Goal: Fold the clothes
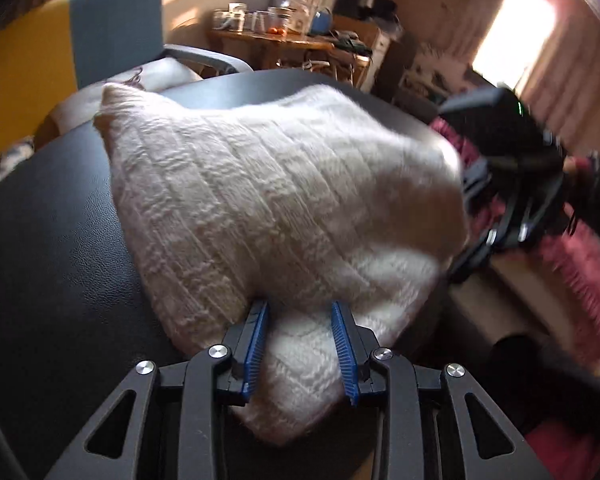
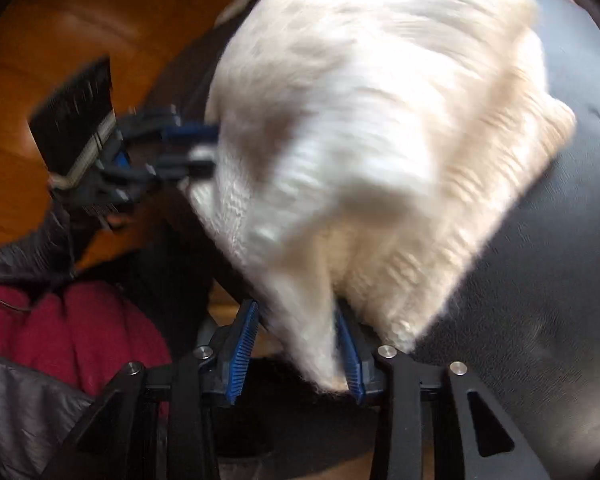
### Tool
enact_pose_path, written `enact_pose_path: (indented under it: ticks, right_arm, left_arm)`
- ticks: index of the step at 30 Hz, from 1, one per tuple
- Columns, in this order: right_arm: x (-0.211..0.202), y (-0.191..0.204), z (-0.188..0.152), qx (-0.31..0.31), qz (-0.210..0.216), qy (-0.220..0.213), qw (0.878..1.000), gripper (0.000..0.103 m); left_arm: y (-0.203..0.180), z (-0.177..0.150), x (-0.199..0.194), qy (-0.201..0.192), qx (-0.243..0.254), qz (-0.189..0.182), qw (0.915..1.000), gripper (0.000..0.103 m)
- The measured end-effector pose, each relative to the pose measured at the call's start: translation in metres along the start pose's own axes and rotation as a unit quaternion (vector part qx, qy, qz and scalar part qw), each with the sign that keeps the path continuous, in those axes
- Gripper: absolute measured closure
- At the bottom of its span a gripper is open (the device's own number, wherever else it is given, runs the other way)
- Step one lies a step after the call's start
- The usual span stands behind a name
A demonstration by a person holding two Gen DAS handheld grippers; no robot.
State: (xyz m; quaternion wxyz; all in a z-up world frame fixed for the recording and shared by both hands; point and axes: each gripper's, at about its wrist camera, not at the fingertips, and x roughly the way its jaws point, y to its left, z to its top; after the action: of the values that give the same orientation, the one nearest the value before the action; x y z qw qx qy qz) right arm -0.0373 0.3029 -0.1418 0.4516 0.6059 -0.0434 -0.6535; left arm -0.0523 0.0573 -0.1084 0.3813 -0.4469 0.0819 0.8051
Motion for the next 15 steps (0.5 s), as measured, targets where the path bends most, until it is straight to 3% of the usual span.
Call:
enact_pose_path:
  ticks: [3,6,9,12,15]
  right_arm:
    - [-0.013,-0.005,-0.015,0.036,0.026,-0.055,0.998,0.064]
    - [-0.045,-0.001,-0.028,0.045,0.036,-0.131,0.99,0.058]
    - [-0.08,-0.009,-0.034,0.079,0.047,-0.221,0.971,0.056]
    - [-0.093,-0.026,-0.024,0.124,0.065,-0.28,0.95,0.055]
    - [-0.082,-0.049,-0.004,0.174,0.069,-0.296,0.937,0.055]
  left_arm:
    - [0.009,0.002,-0.005,0.003,-0.021,-0.028,0.9994,0.07]
    - [0.016,0.013,-0.022,-0.019,-0.051,-0.057,0.9968,0.07]
    - [0.011,0.027,-0.022,-0.034,-0.051,-0.061,0.9963,0.07]
    - [-0.002,0.041,-0.012,-0.038,-0.04,-0.066,0.9963,0.07]
    - [-0.022,0.049,0.002,-0.034,-0.024,-0.074,0.9964,0.07]
